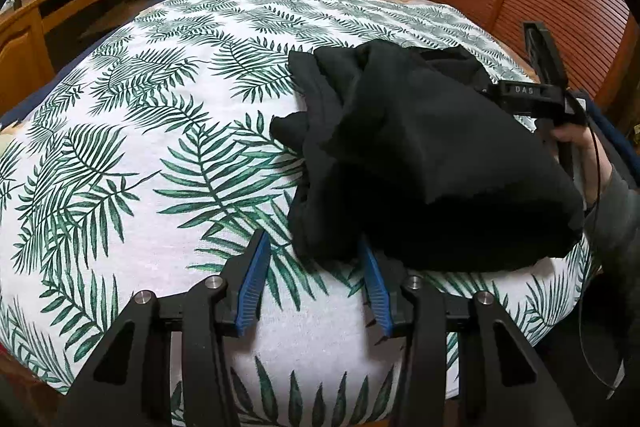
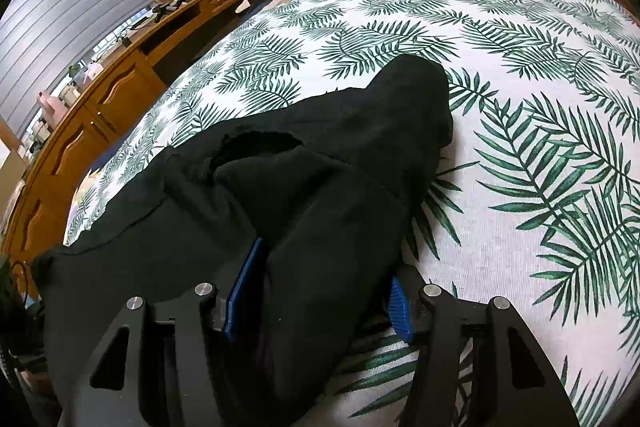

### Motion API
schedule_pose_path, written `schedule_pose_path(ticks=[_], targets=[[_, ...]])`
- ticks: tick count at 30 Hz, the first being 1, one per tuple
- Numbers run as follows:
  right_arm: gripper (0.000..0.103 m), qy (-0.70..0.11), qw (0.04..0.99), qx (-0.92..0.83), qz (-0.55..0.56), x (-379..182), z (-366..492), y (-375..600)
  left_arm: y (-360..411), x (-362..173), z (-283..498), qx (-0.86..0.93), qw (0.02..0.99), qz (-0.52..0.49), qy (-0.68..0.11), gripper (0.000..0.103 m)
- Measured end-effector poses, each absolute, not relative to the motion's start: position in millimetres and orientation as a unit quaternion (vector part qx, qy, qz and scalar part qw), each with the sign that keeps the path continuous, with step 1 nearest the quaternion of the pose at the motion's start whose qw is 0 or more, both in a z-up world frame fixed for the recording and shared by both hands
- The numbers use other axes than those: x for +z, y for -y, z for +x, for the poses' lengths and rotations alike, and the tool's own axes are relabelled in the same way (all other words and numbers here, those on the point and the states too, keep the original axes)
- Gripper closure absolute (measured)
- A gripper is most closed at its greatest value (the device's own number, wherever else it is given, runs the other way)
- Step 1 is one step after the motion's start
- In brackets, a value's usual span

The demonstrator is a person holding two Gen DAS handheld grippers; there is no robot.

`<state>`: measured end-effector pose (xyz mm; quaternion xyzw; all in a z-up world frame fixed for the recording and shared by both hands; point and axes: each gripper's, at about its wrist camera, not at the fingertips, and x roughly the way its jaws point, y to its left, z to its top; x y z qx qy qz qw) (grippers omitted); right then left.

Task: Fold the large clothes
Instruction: 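Grasp the folded coat bundle with the right gripper while the left gripper grasps it too, then lift the folded coat with both grippers and carry it off the bed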

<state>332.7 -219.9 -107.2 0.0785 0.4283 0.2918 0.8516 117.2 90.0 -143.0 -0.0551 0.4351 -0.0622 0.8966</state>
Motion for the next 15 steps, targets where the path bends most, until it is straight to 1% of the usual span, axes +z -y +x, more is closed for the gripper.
schedule_pose_path(ticks=[7, 8, 9, 10, 12, 13, 14, 15], targets=[[0.045, -0.428, 0.851, 0.292, 0.079, -107, 331, 221, -78, -134, 120, -0.075, 0.902, -0.037, -0.423, 0.056], [0.045, -0.428, 0.851, 0.293, 0.079, -107, 330, 221, -78, -135, 122, -0.075, 0.901, -0.035, -0.425, 0.059], [0.046, -0.427, 0.851, 0.294, 0.079, -106, 329, 222, -78, -136, 124, -0.080, 0.900, -0.037, -0.428, 0.069], [0.048, -0.425, 0.851, 0.297, 0.081, -106, 328, 222, -78, -138, 126, -0.082, 0.897, -0.039, -0.432, 0.073], [0.060, -0.419, 0.852, 0.303, 0.079, -103, 326, 222, -79, -138, 127, -0.084, 0.896, -0.045, -0.434, 0.086], [0.064, -0.418, 0.852, 0.306, 0.077, -101, 324, 222, -80, -138, 126, -0.087, 0.896, -0.047, -0.434, 0.088], [0.072, -0.415, 0.852, 0.311, 0.077, -98, 322, 224, -80, -135, 125, -0.089, 0.897, -0.048, -0.431, 0.092], [0.075, -0.411, 0.852, 0.313, 0.081, -94, 321, 226, -80, -133, 124, -0.089, 0.898, -0.049, -0.428, 0.094]])
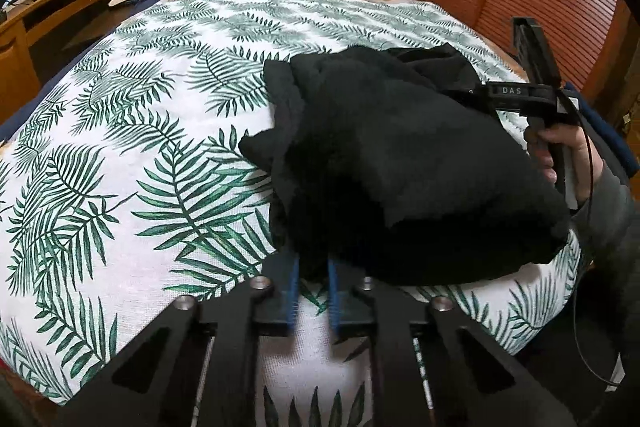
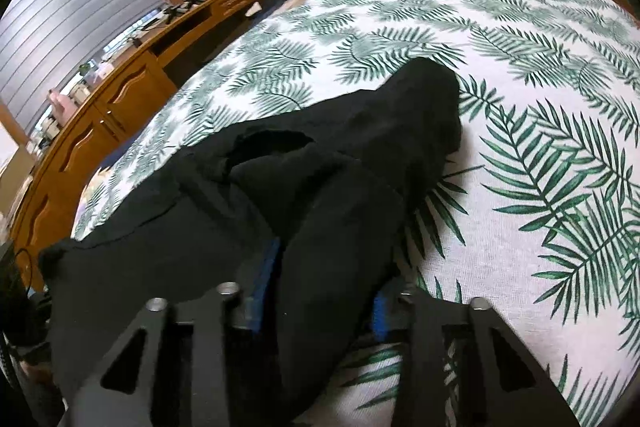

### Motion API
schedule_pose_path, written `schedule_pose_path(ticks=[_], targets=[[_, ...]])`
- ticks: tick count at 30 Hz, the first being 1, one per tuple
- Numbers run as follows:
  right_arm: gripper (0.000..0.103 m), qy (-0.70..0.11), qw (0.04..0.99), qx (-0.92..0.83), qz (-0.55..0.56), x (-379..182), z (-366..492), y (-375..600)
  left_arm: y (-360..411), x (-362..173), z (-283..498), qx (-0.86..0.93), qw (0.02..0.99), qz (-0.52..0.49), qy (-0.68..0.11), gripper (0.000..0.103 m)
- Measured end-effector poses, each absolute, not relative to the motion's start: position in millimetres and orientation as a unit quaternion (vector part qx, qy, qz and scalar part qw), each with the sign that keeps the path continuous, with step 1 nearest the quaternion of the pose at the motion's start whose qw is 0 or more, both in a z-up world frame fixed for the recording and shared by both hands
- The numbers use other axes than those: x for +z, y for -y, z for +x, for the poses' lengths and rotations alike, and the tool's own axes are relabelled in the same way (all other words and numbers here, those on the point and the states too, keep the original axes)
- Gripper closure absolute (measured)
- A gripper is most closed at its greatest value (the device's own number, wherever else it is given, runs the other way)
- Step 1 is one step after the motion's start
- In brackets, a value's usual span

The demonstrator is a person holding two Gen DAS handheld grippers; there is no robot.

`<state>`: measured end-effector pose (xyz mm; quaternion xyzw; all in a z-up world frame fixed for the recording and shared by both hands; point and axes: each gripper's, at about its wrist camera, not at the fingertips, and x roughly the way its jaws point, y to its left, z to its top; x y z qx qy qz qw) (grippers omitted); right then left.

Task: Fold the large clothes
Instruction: 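Lift the folded coat with both grippers and carry it off the bed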

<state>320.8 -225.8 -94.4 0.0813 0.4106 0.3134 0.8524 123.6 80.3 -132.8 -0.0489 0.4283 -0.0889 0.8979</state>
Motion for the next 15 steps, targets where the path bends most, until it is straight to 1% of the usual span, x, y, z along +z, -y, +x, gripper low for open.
schedule_pose_path(ticks=[5, 15], targets=[[0.079, -0.382, 0.864, 0.320, 0.077, -78, 307, 228, -80, -117, 113, -0.085, 0.909, -0.051, -0.406, 0.096], [0.080, -0.362, 0.863, 0.342, 0.088, -73, 294, 240, -76, -91, 98, -0.073, 0.920, -0.044, -0.383, 0.097]])
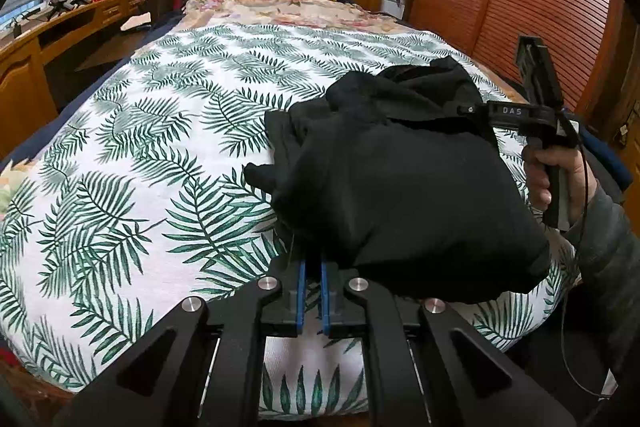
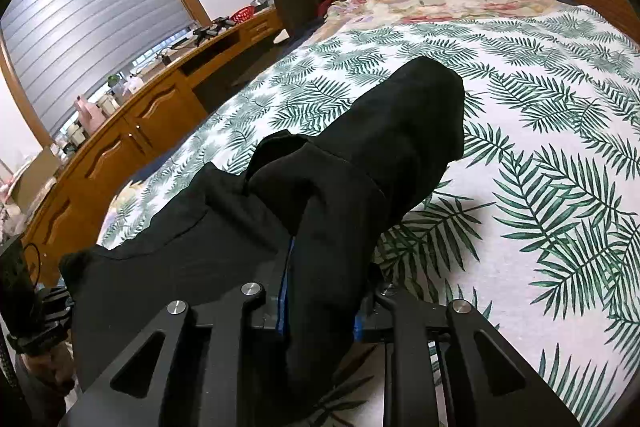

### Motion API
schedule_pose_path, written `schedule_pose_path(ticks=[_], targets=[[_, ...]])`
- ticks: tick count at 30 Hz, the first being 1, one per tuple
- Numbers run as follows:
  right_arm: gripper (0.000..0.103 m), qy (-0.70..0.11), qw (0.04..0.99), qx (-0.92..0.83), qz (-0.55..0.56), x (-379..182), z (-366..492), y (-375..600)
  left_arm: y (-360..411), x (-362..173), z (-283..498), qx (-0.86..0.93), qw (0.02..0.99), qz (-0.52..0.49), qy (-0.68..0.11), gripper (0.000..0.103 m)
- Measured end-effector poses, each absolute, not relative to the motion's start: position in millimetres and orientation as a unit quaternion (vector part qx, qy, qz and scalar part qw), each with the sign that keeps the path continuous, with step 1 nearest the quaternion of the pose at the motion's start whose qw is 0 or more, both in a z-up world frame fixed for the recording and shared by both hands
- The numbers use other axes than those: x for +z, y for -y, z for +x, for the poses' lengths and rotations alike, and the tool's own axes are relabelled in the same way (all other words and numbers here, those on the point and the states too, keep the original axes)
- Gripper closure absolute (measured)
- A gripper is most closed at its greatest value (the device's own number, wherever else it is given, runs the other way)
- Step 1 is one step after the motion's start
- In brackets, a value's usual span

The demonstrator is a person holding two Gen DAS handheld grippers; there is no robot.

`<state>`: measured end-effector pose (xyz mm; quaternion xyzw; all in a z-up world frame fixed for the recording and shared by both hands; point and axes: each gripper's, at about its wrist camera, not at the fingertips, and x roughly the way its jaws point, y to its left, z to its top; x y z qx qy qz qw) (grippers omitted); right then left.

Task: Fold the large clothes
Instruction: 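Lift the folded coat with both grippers and carry it off the bed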

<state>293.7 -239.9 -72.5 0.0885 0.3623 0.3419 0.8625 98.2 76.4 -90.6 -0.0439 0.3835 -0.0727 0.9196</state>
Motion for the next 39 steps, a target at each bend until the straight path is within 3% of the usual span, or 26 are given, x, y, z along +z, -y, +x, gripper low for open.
schedule_pose_path(ticks=[19, 39], targets=[[0.081, -0.367, 0.861, 0.346, 0.064, -70, 281, 197, -102, -80, 68, -0.084, 0.935, -0.047, -0.341, 0.097], [0.081, -0.391, 0.811, 0.434, -0.037, -33, 295, -122, -304, -48, -12, 0.079, 0.953, -0.059, -0.285, 0.097]])
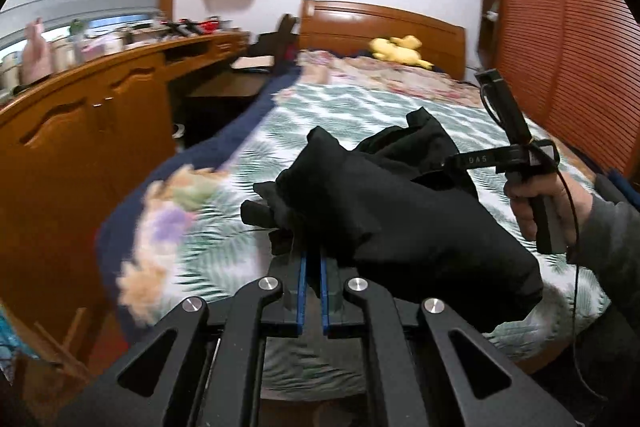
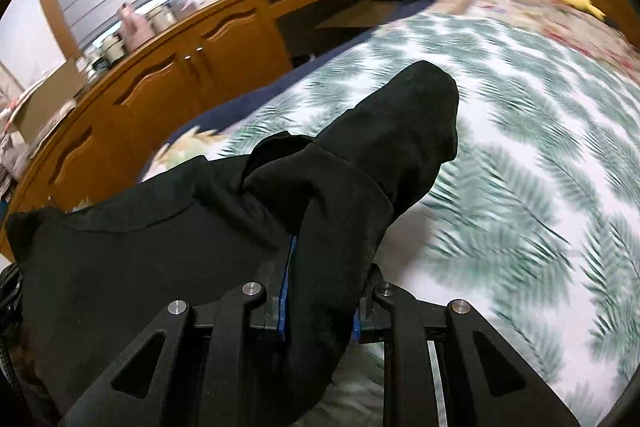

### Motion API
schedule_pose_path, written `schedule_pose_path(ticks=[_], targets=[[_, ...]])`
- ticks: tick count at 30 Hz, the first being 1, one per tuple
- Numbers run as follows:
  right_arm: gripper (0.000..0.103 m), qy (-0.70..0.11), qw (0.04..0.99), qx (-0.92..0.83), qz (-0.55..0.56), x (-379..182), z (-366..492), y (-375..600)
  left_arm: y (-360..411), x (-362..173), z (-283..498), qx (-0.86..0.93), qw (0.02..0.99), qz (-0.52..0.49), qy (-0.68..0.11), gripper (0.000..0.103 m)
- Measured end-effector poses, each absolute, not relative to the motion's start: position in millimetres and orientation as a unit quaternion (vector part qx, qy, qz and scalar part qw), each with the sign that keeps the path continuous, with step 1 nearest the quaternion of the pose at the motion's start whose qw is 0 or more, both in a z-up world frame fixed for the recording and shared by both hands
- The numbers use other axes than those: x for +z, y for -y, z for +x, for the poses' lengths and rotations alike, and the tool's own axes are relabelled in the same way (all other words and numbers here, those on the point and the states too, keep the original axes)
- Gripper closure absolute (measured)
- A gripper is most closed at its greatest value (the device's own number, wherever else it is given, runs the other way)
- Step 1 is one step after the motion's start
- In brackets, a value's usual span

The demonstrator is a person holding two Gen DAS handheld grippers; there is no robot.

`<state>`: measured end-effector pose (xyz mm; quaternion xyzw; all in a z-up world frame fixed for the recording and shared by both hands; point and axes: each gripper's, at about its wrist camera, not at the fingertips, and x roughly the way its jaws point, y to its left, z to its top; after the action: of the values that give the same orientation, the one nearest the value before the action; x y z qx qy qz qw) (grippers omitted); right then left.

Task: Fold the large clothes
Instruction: 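Lift the folded coat with both grippers and carry it off the bed, then lower the folded coat beside the bed and open both grippers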

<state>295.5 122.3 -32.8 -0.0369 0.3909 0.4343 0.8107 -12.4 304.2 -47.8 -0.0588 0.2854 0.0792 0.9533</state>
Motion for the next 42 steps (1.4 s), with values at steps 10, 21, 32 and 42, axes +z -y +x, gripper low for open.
schedule_pose_path(ticks=[10, 21, 32, 42], targets=[[0.081, -0.367, 0.810, 0.446, -0.102, -36, 291, -249, -379, -57, -27, 0.147, 0.945, -0.089, -0.277, 0.097], [0.080, -0.311, 0.839, 0.431, -0.118, -23, 299, -333, -423, -73, -23, 0.197, 0.934, -0.096, -0.284, 0.097], [0.046, -0.308, 0.832, 0.392, -0.243, -69, 272, -368, -428, -114, -12, 0.226, 0.911, -0.077, -0.337, 0.097], [0.041, -0.282, 0.810, 0.472, -0.205, -67, 235, -338, -441, -103, -43, 0.236, 0.913, -0.106, -0.317, 0.020]])
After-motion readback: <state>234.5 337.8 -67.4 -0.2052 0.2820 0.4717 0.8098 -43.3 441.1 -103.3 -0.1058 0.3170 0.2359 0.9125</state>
